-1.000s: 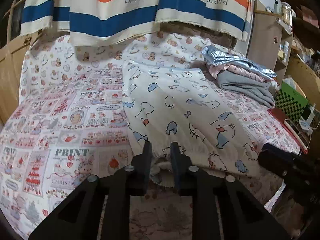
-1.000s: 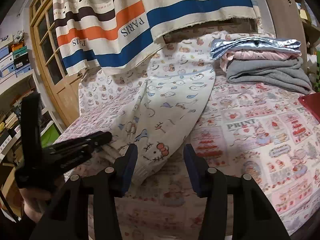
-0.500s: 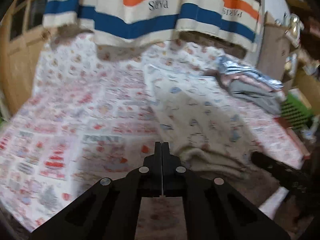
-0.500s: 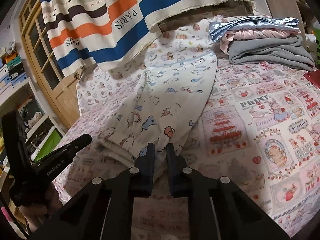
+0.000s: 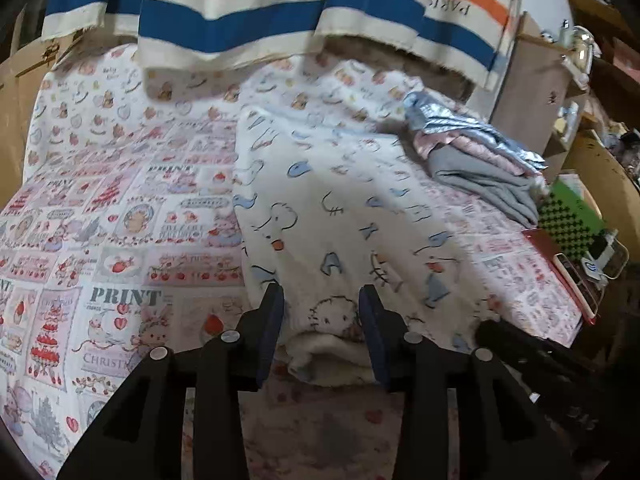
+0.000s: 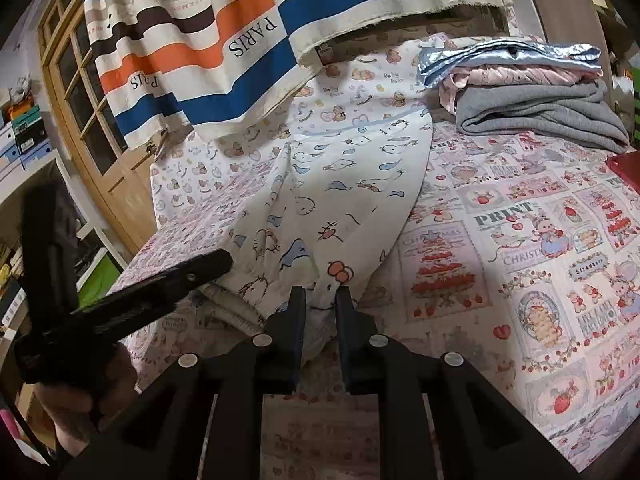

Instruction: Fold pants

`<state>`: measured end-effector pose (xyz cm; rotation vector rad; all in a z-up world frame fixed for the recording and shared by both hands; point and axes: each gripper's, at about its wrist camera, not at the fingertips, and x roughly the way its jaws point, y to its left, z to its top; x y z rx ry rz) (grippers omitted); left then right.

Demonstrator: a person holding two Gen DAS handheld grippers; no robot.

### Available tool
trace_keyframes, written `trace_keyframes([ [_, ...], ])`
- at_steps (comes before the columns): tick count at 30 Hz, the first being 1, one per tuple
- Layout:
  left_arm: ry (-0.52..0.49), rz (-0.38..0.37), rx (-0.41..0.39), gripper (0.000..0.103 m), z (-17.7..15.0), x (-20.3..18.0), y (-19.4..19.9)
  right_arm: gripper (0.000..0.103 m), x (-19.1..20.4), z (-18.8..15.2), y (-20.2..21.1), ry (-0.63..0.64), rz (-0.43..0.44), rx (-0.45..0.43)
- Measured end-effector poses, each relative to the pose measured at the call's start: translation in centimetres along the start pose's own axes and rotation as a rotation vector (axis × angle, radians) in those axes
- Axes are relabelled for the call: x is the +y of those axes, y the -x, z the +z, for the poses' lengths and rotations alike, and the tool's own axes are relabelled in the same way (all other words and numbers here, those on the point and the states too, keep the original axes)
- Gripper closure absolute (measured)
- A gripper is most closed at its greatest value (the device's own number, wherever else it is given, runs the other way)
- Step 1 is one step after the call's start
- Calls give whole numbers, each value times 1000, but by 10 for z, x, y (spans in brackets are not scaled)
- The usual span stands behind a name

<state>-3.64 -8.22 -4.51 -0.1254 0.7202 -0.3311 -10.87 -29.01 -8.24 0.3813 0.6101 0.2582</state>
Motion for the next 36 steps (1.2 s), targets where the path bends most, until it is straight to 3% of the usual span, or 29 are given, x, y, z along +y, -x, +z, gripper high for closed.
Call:
trace_keyframes([
  [1, 7, 4, 5, 68, 0, 1, -1, 88, -2, 0, 0, -6, 3, 1],
  [2, 13, 7, 3, 83, -1, 2, -1, 88, -4, 1, -1, -13, 6, 0],
  [6, 44, 25, -14, 95, -2, 9, 6, 88, -2, 1, -3, 6, 9, 0],
  [9, 46, 55, -21, 95, -5, 13, 13, 89, 4, 0, -1, 35, 6, -18],
  [11, 50, 78, -25, 95, -7, 14, 17, 97, 11, -1, 1, 70, -22, -33],
  [14, 49, 106, -19, 95, -11, 18, 19, 99, 10, -4, -1, 70, -42, -4],
  [18, 45, 115, -22, 95, -14, 19, 19, 99, 0, -12, -6, 43, -31, 28],
  [21, 27, 126, -26, 95, -15, 18, 17, 99, 1, -15, 1, 48, -5, 3],
  [27, 2, 134, -33, 93, -17, 17, 18, 99, 6, -17, 3, 128, -25, 36],
  [30, -10, 108, -38, 93, -16, 17, 22, 99, 3, -20, 1, 130, -29, 74],
  [33, -46, 37, -77, 90, -15, 11, 38, 98, 5, -24, 2, 166, -40, 87],
  [36, -91, 7, -99, 90, -12, -2, 51, 84, 12, -28, 4, 242, -42, 87],
])
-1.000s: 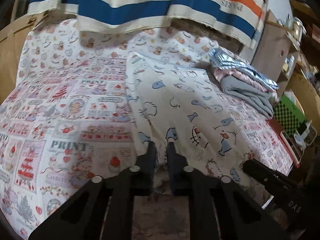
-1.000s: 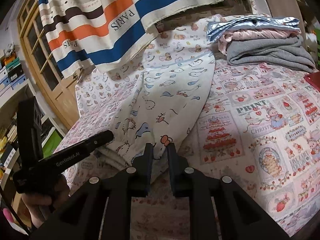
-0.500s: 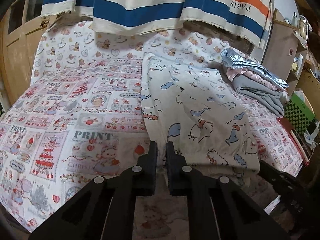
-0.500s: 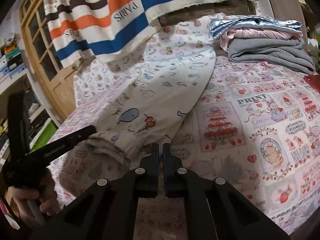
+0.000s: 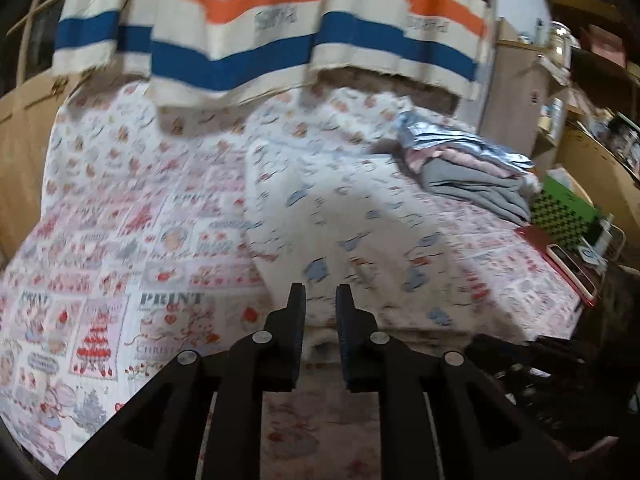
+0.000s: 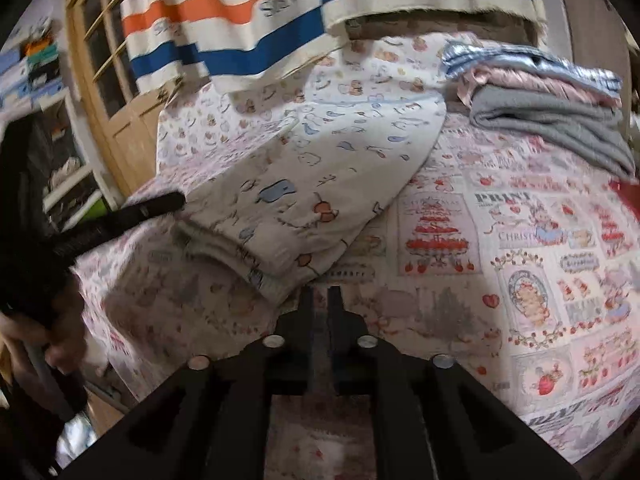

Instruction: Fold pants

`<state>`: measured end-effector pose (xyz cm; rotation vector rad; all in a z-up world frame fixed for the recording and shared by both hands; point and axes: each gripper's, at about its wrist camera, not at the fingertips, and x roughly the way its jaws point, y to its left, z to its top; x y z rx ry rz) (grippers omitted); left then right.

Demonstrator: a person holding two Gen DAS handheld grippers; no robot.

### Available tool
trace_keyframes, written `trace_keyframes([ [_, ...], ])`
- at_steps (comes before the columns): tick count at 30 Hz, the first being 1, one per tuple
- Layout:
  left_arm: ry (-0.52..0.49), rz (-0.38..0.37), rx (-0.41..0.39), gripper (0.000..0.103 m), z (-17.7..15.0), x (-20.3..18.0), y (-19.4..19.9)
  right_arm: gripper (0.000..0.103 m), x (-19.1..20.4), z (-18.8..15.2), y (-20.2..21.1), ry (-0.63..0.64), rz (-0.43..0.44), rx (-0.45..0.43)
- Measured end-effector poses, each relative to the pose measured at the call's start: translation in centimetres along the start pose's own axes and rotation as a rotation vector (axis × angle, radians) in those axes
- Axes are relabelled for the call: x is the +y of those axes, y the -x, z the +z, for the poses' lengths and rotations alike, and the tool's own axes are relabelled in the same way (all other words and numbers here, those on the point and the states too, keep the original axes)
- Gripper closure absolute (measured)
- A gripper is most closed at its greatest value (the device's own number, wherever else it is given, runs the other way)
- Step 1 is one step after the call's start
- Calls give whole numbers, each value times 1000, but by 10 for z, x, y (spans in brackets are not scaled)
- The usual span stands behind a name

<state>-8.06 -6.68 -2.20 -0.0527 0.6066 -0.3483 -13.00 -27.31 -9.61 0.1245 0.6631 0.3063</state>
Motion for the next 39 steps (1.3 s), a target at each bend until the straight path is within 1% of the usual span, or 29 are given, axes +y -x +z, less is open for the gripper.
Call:
trace_keyframes([
  [3, -6, -71, 6, 89, 8, -10, 0, 73, 7, 0, -2, 58, 13, 3],
  [6, -22, -120, 40, 88, 14, -19, -13, 68, 10, 3, -6, 96, 7, 7],
  [10, -5, -169, 139, 88, 13, -22, -41, 62, 10, 7, -10, 129, 0, 17],
  [12, 18, -166, 194, 88, 8, -19, -56, 60, 6, 7, -7, 131, -12, 19],
  [13, 23, -164, 190, 88, 6, -17, -58, 59, 4, 7, -6, 128, -17, 17],
  [15, 14, -161, 185, 88, 5, -17, -58, 59, -2, 8, -4, 122, -71, 14],
  [17, -3, -147, 187, 88, 4, -19, -60, 59, -4, 9, -8, 148, -116, 29],
  [20, -24, -130, 187, 89, 3, -22, -62, 58, -3, 12, -10, 167, -111, 27],
  [22, -13, -140, 191, 89, 4, -19, -62, 58, 0, 15, -13, 186, -93, 31],
  [24, 21, -165, 196, 89, 4, -13, -63, 57, 4, 18, -17, 216, -94, 32],
  [28, 81, -208, 199, 90, 3, -3, -63, 57, 5, 21, -20, 235, -87, 36],
  [33, 72, -208, 197, 90, 3, -5, -61, 57, 13, 21, -16, 325, -85, 20],
  [35, 66, -211, 196, 90, 3, -6, -61, 57, 13, 24, -13, 313, -79, -6],
  [39, 2, -207, 182, 90, 2, -11, -55, 57, 8, 34, -12, 223, -32, -28],
])
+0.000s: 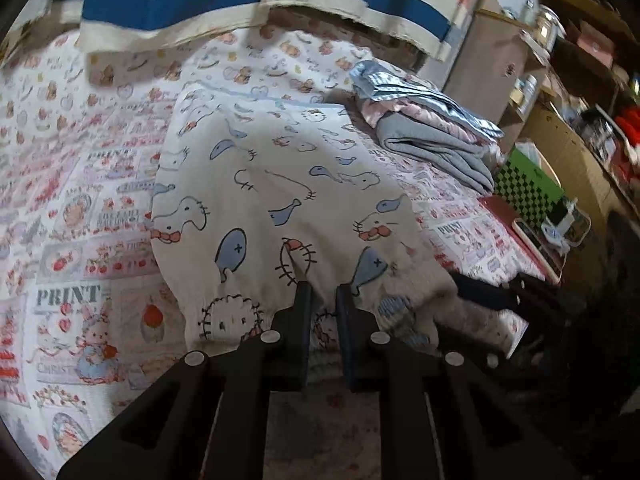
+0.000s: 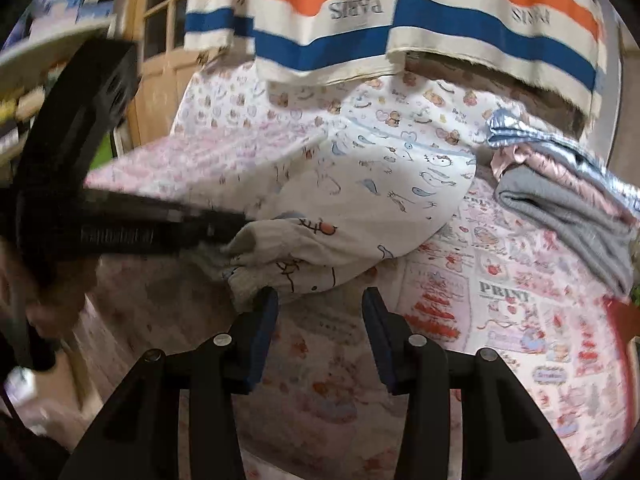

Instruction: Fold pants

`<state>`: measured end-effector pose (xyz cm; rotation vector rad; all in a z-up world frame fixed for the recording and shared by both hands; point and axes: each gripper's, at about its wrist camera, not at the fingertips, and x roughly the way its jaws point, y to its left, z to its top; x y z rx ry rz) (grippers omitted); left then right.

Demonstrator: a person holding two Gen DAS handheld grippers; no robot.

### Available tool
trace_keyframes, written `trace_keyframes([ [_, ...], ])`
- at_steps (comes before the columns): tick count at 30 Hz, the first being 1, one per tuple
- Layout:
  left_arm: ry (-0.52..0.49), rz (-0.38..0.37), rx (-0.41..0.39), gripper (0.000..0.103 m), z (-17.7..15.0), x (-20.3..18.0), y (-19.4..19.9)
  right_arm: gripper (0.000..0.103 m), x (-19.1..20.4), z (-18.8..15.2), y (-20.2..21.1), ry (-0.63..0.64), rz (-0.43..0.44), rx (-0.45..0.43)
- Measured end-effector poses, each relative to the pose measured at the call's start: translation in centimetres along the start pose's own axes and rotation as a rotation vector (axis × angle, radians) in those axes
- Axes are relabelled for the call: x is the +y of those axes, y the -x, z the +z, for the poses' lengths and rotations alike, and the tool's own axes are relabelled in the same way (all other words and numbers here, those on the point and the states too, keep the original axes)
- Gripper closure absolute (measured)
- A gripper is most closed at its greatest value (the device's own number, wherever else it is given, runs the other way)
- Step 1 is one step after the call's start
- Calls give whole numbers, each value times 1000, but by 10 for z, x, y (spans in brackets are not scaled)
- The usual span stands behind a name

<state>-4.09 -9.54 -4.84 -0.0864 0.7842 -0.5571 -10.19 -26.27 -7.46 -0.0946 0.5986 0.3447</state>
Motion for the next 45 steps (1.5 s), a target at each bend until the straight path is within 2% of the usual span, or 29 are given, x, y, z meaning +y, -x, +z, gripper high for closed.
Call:
trace_keyframes([
  [4, -1, -14, -7, 89, -2, 0, 13, 57, 0, 6, -2, -24, -9, -33],
  [8, 3, -33, -23, 88, -9, 4, 29, 57, -4, 11, -5, -72, 25, -51],
  [12, -73, -53, -19, 84, -20, -4, 36, 57, -16, 15, -9, -149, 90, -47],
  [15, -136, -56, -5, 82, -24, -15, 34, 57, -26, 15, -12, -214, 141, -36],
  [19, -163, -51, -21, 76, -23, -27, 26, 57, -35, 16, -14, -272, 179, -28],
  [20, -170, -43, -32, 71, -21, -29, 23, 57, -36, 16, -14, -278, 182, -28],
  [26, -195, -20, -46, 69, -15, -38, 9, 57, -37, 17, -12, -287, 173, -35],
  [28, -191, -15, -52, 77, -14, -37, 7, 57, -38, 18, -11, -289, 177, -37],
  [29, -188, -7, -53, 87, -13, -36, 7, 57, -38, 18, -11, -287, 178, -38],
  [30, -186, -5, -54, 90, -12, -35, 7, 57, -38, 17, -10, -281, 177, -37],
  [34, -149, -28, -56, 91, -9, -27, 12, 56, -33, 12, 0, -182, 159, -40],
  [36, -143, -34, -50, 91, -8, -25, 14, 46, -26, 7, 4, -66, 142, -27],
  [40, -156, -33, -53, 94, -7, -28, 19, 44, -10, 7, 4, 102, 108, -14],
  [42, -155, -37, -63, 94, -4, -27, 23, 38, -3, 10, 0, 168, 103, -14],
  [45, -148, -40, -79, 94, -1, -25, 29, 37, 7, 13, -9, 257, 87, -9],
])
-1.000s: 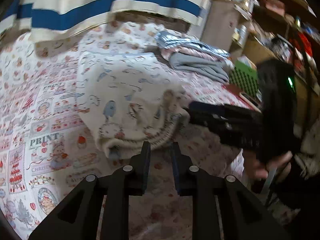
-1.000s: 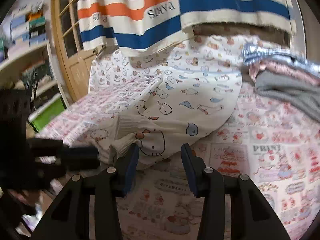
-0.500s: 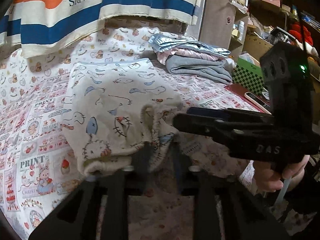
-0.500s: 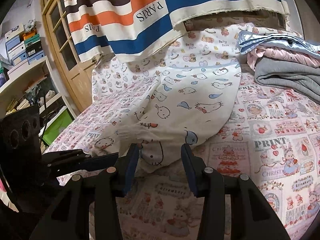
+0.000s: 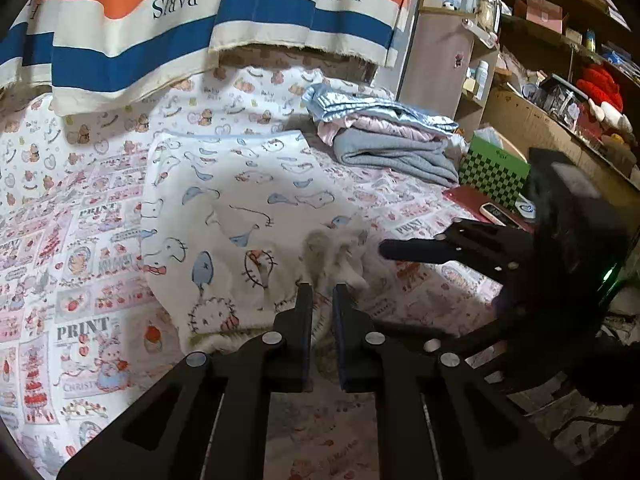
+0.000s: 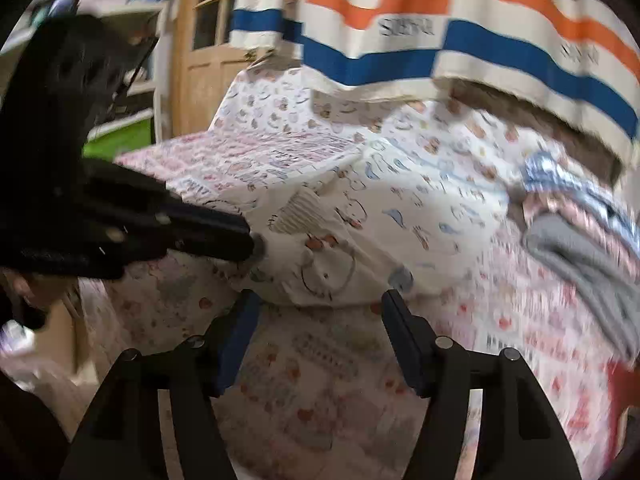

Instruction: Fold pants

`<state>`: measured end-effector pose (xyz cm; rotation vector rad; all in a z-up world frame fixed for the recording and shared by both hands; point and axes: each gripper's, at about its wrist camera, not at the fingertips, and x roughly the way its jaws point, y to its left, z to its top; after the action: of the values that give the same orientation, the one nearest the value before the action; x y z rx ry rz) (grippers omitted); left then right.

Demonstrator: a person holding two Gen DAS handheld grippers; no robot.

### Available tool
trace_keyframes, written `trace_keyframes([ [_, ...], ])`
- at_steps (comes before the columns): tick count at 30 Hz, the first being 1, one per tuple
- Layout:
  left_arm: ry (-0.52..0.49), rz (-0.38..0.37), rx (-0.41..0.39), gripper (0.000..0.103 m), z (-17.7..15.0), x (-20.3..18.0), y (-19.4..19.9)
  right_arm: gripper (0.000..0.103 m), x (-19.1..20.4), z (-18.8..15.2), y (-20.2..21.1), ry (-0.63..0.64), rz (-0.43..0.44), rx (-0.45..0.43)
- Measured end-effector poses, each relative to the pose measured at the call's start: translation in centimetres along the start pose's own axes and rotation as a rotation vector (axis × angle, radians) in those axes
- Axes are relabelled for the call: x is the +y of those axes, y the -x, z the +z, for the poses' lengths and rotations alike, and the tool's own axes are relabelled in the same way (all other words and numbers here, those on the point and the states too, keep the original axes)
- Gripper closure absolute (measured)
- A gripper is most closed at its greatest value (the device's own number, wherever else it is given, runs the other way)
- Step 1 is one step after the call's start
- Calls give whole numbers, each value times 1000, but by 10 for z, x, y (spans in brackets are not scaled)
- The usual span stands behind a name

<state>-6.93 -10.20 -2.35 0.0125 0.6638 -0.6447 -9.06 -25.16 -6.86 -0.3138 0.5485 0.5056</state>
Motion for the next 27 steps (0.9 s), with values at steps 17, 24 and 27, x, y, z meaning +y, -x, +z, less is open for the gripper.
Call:
trace_keyframes([
  [17, 149, 143, 52, 94, -24, 51, 29, 36, 23, 7, -10, 310, -172, 18],
  [24, 189, 178, 67, 94, -36, 60, 33, 36, 52, 6, -16, 579, -185, 30],
  [27, 185, 178, 59, 94, -33, 59, 34, 36, 61, 6, -20, 633, -205, 23],
])
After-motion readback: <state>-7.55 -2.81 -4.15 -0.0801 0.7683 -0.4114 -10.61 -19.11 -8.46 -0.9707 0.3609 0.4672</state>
